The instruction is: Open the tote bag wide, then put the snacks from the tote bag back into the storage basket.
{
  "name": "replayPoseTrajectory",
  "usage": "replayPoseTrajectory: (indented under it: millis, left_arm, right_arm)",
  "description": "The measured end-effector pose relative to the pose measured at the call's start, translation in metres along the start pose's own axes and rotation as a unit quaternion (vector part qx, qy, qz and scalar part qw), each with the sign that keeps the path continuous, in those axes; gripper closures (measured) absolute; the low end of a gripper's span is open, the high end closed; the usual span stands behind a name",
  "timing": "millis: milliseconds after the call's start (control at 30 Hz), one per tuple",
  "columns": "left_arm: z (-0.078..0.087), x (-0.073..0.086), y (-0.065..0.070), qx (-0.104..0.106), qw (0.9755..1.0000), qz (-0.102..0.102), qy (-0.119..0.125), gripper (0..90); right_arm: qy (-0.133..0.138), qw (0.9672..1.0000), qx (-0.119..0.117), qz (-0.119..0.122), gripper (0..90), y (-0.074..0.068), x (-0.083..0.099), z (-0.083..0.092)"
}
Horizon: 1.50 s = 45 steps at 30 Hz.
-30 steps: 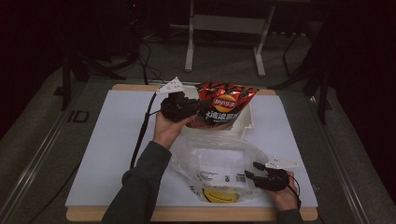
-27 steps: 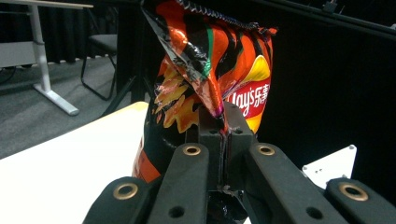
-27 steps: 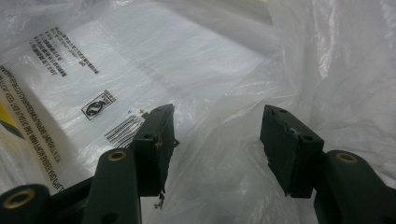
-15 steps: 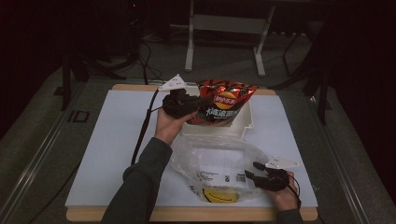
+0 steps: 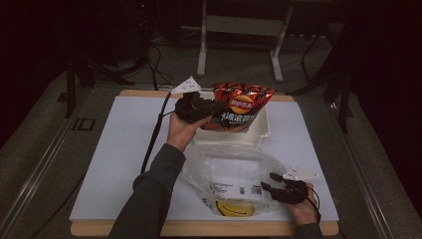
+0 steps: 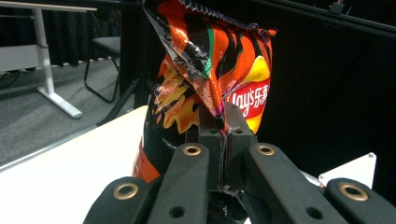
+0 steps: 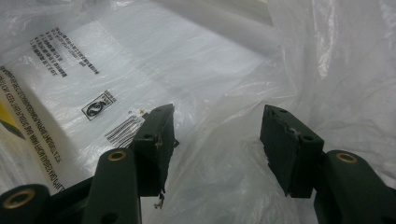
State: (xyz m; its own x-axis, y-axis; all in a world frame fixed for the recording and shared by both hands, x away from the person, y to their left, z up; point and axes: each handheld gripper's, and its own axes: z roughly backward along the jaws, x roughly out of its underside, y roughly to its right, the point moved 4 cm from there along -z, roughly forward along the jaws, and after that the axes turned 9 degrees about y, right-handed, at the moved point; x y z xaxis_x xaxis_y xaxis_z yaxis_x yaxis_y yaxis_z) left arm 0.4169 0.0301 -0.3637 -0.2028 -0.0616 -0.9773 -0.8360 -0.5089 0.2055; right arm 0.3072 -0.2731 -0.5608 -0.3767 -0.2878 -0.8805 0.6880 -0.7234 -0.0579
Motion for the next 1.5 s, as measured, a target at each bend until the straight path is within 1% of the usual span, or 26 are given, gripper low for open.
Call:
replayPoseTrajectory:
  millis: [200, 300, 500, 867, 933, 1067, 1200, 1367, 1500]
  left_arm:
    - [-0.002, 0.000, -0.003, 0.001, 1.0000, 0.002, 0.003, 89.1]
    - [-0.003, 0.001, -0.006, 0.000, 1.0000, 0.007, 0.003, 89.0]
    - [-0.007, 0.003, -0.008, 0.001, 1.0000, 0.008, 0.002, 89.1]
    - [-0.012, 0.005, -0.018, -0.009, 0.9998, 0.019, 0.006, 89.0]
    - [-0.013, 0.005, -0.020, -0.010, 0.9998, 0.017, 0.005, 89.0]
    - [-0.015, 0.004, -0.022, -0.011, 0.9998, 0.019, 0.005, 89.0]
    - [-0.016, 0.003, -0.024, -0.011, 0.9996, 0.024, 0.011, 89.1]
    - [-0.019, 0.001, -0.027, -0.012, 0.9995, 0.025, 0.013, 89.1]
    - [-0.020, -0.001, -0.029, -0.012, 0.9993, 0.028, 0.019, 89.1]
  right_arm:
    - [0.000, 1.0000, 0.000, 0.000, 44.5, 0.000, 0.000, 0.000]
    - [0.001, 1.0000, 0.000, -0.001, 44.5, 0.000, 0.000, 0.000]
    - [0.001, 1.0000, -0.001, -0.003, 44.5, 0.000, 0.000, 0.000]
    - [0.004, 1.0000, -0.001, -0.004, 44.5, 0.000, 0.000, 0.001]
    - [0.004, 1.0000, -0.001, -0.003, 44.5, 0.000, 0.000, 0.001]
    - [0.005, 1.0000, -0.002, -0.005, 44.6, 0.000, 0.000, 0.001]
    - [0.005, 1.0000, -0.002, -0.005, 44.7, 0.000, 0.000, 0.001]
    - [0.007, 0.9999, -0.002, -0.009, 44.7, 0.001, 0.000, 0.002]
    - [0.010, 0.9999, -0.002, -0.010, 44.7, 0.001, 0.000, 0.002]
